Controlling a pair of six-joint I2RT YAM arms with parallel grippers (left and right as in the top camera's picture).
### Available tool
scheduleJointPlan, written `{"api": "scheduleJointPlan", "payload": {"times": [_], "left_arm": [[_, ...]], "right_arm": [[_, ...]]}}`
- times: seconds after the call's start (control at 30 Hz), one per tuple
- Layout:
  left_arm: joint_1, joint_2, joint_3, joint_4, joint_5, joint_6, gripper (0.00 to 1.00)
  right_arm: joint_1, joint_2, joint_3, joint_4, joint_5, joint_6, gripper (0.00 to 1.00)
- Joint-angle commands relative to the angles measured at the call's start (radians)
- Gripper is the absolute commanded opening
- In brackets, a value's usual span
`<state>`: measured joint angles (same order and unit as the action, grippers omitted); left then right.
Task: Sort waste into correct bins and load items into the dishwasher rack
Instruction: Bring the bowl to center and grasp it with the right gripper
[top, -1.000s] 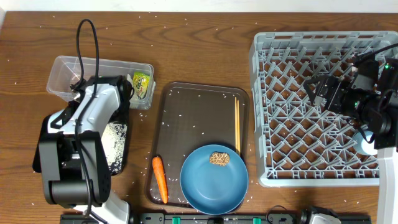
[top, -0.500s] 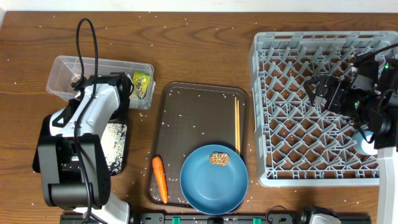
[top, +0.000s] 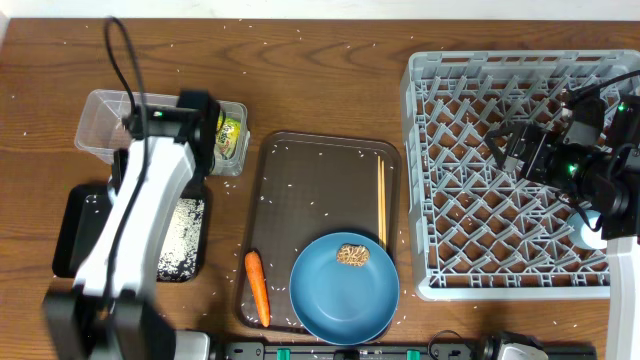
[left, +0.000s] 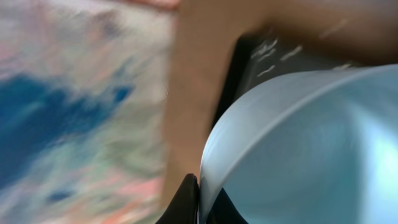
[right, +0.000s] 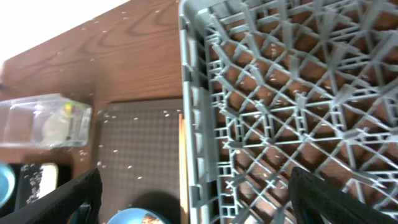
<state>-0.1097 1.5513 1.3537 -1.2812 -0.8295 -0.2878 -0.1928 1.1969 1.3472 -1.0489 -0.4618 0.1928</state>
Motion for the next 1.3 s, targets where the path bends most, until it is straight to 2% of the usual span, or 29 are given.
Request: {"api": "scheduleJointPlan", "payload": {"times": [0.0,0.1,0.27,0.4,0.6,0.7,0.83,0.87,1.0,1.07,1.27], "left_arm": [[-0.060,-0.132,0.103,0.060,0.396,0.126,0.06],[-0.115,-0.222,0.107,0.175,0.629,0.143,0.06],[-0.213,-0.285,0.107,0.369,0.904,0.216,0.06],[-0.292,-0.279,0.107,0.394,0.921,0.216,0.06],[-0.374,-0.273,0.107,0.409,0.919,0.216,0.06],[-0.388,-0.272,0.107,0.419,0.920,0.216,0.06],[-0.409,-0.272,0.107,0.435,0.920,0.216,0.06],[-0.414,-0.272,0.107,0.437,0.919,0.216,0.06],[-0.425,-0.272,0.107,0.451,0.920,0.216,0.06],[-0.425,-0.272,0.107,0.465,0.920,0.216,0.06],[-0.427,-0.272,0.107,0.491,0.924,0.216,0.06]], "right_arm": [[0.011,0.000,0.006,0.018,-0.178,-0.015,0.88],[0.029,0.000,0.006,0.056,-0.288,-0.013,0.76],[0.172,0.000,0.006,0.120,-0.287,0.000,0.77],[0.333,0.000,0.006,0.202,-0.270,0.001,0.78],[0.536,0.009,0.006,0.251,-0.032,0.018,0.78],[0.604,0.029,0.006,0.270,-0.002,0.019,0.78],[0.667,0.069,0.006,0.275,0.151,0.050,0.71],[0.676,0.080,0.006,0.280,0.171,0.050,0.67],[0.698,0.127,0.006,0.301,0.192,0.067,0.42],[0.698,0.145,0.006,0.301,0.236,0.090,0.26],[0.702,0.163,0.006,0.325,0.308,0.074,0.01]]}}
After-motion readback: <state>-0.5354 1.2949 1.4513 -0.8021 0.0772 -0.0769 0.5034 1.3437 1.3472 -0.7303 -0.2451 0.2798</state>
